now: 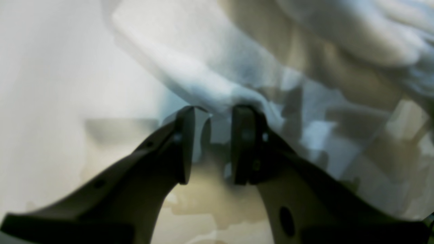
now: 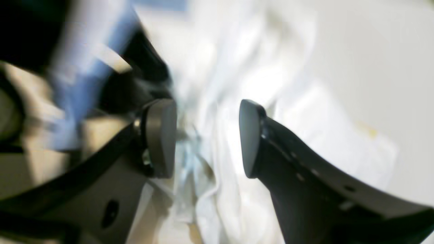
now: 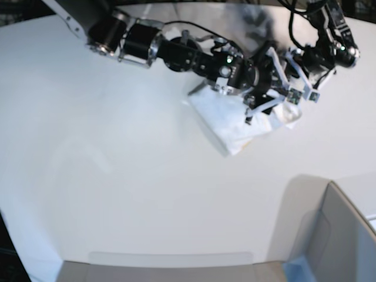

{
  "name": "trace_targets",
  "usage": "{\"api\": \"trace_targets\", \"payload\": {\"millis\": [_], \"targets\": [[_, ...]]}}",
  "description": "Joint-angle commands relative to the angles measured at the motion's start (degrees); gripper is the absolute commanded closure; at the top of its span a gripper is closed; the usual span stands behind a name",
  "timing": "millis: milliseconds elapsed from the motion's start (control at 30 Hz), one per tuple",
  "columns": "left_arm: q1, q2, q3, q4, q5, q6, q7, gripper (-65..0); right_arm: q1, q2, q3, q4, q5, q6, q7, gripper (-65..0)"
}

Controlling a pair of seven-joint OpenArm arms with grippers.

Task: Layout the t-shirt on the table in an organized manner, then fold the t-shirt properly
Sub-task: 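Press the folded bundle with both grippers and release the right gripper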

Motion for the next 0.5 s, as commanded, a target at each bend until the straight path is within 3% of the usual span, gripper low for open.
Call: {"api": "trace_targets", "payload": {"millis": [0,133,300,467], "targets": [[0.0,-0.7,-1.9,0.6,-0.1,0.1,0.3,-19.3,1.0,-0.8,0.2,2.3,-0.2,0.1,1.1,-29.8],[0.1,-0.7,-7.9,0.5,-0.1,0.1,0.3,-19.3,1.0,-0.5,1.8,5.2,-0.5,-0.2,1.1,-29.8],[0.7,-0.7,-15.3,-1.9,-0.1,0.1,0.3,-19.3,-2.3,1.6,12.6,3.9,-0.2,-0.2,0.8,-29.8],[0.8,-0.7,-19.3,-2.4,-0.1,0.1,0.3,-19.3,-6.2,4.5,17.1,3.6,-0.1,0.0,0.7,-29.8]]}}
